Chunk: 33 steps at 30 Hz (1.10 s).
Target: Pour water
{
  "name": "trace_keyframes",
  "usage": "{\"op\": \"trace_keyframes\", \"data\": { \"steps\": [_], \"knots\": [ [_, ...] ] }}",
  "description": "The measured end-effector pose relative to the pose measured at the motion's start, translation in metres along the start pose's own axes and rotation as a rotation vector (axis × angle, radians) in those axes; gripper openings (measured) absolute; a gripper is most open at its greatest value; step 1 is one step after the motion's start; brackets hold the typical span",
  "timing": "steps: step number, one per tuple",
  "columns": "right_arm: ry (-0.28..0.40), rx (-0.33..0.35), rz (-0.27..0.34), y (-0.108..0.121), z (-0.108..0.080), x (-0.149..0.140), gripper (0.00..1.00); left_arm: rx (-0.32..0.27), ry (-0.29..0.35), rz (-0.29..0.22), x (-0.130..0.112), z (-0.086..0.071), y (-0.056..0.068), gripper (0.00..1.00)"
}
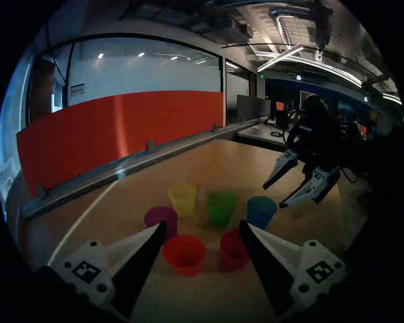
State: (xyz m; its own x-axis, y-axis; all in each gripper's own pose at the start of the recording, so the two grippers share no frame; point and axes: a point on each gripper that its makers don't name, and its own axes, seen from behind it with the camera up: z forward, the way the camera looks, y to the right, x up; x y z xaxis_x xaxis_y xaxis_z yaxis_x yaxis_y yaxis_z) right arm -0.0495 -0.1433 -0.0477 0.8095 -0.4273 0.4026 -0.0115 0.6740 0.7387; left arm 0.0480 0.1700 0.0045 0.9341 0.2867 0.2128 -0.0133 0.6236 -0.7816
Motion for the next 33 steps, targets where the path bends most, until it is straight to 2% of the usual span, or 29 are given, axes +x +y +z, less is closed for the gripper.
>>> {"op": "trace_keyframes", "data": {
  "steps": [15,28,30,33],
  "knots": [
    [-0.031,0.016,-0.035,-0.004,0.031,-0.013,1.0,-0.017,-0.009,0.004,0.0,0.017,0.002,1.0],
    [-0.018,0.027,-0.039,-0.005,0.051,-0.015,1.0,-0.034,-0.021,0.012,-0.001,0.032,0.003,1.0],
    [-0.015,0.026,-0.041,-0.005,0.053,-0.015,0.99,-0.036,-0.023,0.013,-0.001,0.033,0.003,1.0],
    [-0.015,0.03,-0.038,-0.005,0.055,-0.015,0.92,-0.037,-0.026,0.016,-0.001,0.036,0.004,1.0]
  ]
}}
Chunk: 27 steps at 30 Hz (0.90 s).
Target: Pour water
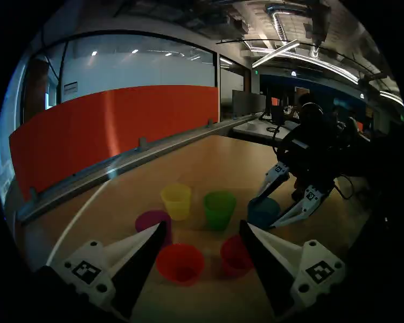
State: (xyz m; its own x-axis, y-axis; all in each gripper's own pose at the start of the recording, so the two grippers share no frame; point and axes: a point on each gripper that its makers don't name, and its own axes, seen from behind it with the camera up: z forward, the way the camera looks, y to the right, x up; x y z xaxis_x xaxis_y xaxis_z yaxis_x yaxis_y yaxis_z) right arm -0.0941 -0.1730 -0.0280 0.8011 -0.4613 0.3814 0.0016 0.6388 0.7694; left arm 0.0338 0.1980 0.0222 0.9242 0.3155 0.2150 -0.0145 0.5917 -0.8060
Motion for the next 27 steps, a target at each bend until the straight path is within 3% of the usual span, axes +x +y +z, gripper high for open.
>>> {"op": "trace_keyframes", "data": {
  "steps": [12,27],
  "knots": [
    [0.019,0.013,0.005,-0.005,-0.007,0.002,0.9,-0.014,-0.014,0.013,0.001,0.009,0.003,1.0],
    [0.139,-0.034,0.016,0.005,-0.042,0.033,0.9,-0.05,-0.049,0.029,-0.003,0.029,0.013,1.0]
  ]
}}
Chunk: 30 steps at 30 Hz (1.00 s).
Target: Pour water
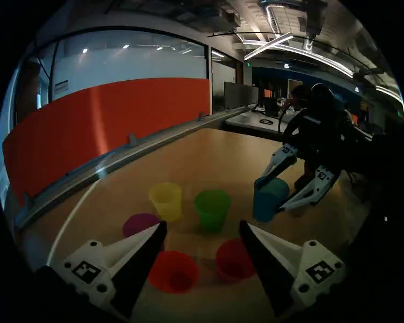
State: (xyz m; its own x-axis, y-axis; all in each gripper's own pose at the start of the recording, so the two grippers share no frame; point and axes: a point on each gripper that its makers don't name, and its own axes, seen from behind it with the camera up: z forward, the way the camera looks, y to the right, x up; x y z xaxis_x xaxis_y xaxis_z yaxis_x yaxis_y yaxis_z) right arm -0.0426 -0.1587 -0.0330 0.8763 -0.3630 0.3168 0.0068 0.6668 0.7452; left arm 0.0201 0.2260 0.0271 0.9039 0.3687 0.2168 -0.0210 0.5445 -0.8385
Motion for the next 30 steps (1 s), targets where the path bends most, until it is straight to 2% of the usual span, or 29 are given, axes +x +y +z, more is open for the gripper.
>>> {"op": "trace_keyframes", "data": {
  "steps": [12,24,30],
  "knots": [
    [0.107,-0.03,-0.006,0.009,-0.026,0.034,0.9,-0.02,-0.031,0.002,-0.004,0.015,0.004,1.0],
    [0.186,-0.034,-0.02,0.007,-0.035,0.056,0.9,-0.031,-0.065,0.005,-0.01,0.019,0.006,1.0],
    [0.254,-0.031,-0.016,0.004,-0.041,0.071,0.9,-0.039,-0.073,0.008,-0.011,0.023,0.006,1.0]
  ]
}}
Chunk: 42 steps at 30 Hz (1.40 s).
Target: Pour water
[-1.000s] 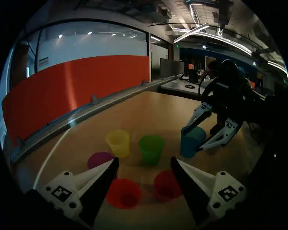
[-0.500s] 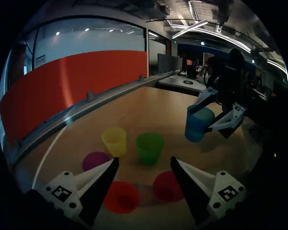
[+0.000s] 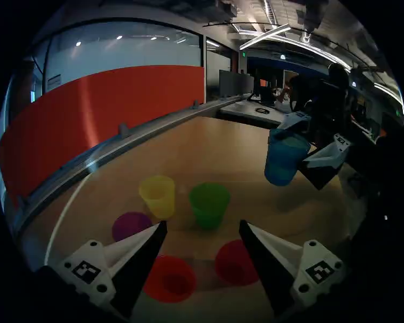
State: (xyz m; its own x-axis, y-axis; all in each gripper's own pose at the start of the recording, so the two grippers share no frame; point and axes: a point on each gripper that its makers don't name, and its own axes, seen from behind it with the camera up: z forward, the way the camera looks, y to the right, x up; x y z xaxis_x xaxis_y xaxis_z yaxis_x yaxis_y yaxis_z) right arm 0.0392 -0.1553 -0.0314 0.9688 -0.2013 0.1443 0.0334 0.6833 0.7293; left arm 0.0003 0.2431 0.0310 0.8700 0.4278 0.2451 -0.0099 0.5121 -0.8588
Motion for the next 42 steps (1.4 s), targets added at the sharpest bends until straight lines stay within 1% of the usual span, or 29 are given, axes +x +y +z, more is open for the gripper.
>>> {"op": "trace_keyframes", "data": {
  "steps": [6,9,15,24,30,33,42],
  "knots": [
    [0.062,-0.002,0.016,0.001,-0.002,0.016,0.9,-0.013,-0.011,0.007,-0.001,0.004,0.003,1.0],
    [0.077,-0.008,0.019,0.002,-0.004,0.022,0.9,-0.015,-0.013,0.009,0.0,0.006,0.002,1.0],
    [0.087,-0.022,0.018,0.003,-0.007,0.028,0.9,-0.019,-0.023,0.006,0.0,0.009,0.001,1.0],
    [0.092,-0.035,0.023,0.004,-0.012,0.031,0.9,-0.032,-0.062,0.014,-0.002,0.018,0.002,1.0],
    [0.102,-0.043,0.019,0.005,-0.017,0.036,0.9,-0.04,-0.098,0.019,-0.005,0.029,0.005,1.0],
    [0.106,-0.049,0.019,0.007,-0.02,0.037,0.9,-0.037,-0.121,0.013,-0.009,0.037,0.004,1.0],
    [0.107,-0.066,0.024,0.015,-0.031,0.03,0.9,-0.038,-0.152,0.002,-0.012,0.059,0.007,1.0]
  ]
}}
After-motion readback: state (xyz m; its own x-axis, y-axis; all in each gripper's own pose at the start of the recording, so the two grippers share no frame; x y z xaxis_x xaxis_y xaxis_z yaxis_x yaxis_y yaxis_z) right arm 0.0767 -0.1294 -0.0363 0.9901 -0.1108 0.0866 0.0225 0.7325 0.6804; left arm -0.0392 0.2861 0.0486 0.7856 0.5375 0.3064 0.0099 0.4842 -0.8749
